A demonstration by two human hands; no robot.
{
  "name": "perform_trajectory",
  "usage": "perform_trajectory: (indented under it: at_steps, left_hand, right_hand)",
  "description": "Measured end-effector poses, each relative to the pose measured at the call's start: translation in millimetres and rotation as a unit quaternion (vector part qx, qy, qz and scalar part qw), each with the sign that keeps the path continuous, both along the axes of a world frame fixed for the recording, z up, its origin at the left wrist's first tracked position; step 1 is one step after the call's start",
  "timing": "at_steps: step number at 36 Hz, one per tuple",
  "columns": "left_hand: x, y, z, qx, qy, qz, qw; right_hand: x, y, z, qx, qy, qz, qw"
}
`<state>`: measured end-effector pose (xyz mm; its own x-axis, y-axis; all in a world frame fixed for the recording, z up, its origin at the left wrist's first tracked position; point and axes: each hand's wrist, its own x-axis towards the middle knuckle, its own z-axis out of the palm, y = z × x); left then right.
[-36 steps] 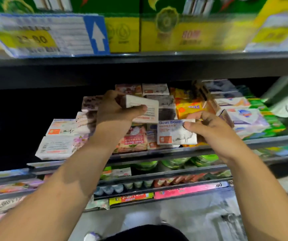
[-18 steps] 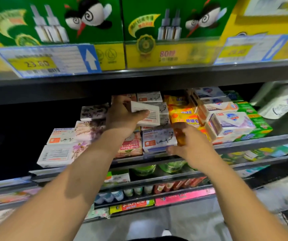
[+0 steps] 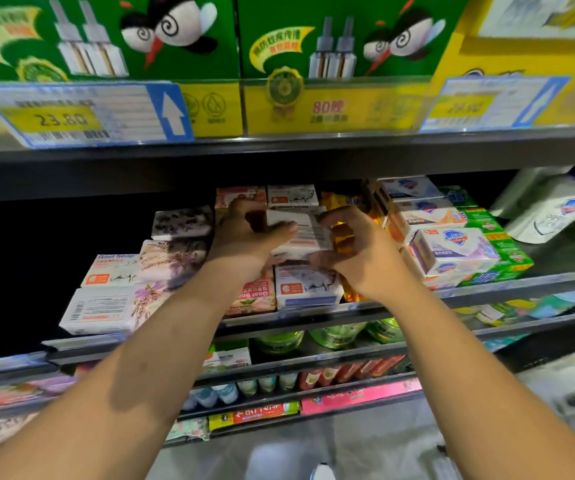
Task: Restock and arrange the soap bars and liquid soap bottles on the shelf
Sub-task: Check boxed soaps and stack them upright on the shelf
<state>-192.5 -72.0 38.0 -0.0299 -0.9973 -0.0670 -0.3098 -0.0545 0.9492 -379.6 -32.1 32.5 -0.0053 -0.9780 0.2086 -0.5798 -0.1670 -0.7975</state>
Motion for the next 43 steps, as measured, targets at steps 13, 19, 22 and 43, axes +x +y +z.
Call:
perform_trajectory:
  at_steps: [13, 19, 22, 43]
  left_hand:
    - [39, 5, -36, -0.122, -0.542, -0.158, 0.816]
    - [40, 6, -42, -0.164, -0.567, -0.128, 0.797]
    - [39, 6, -43, -0.15, -0.566, -0.138, 0.799]
    - [44, 1, -15, -0.058, -0.463, -0.197, 0.863]
  right_hand:
    - [6, -48, -21, -0.095, 0.188, -0.119, 0.97]
    - [13, -29, -26, -0.083, 0.202, -0.046, 0.975]
    - [14, -28, -25, -0.078, 0.239, -0.034, 0.967]
    - [14, -32, 5, -0.056, 0.256, -0.006, 0.965]
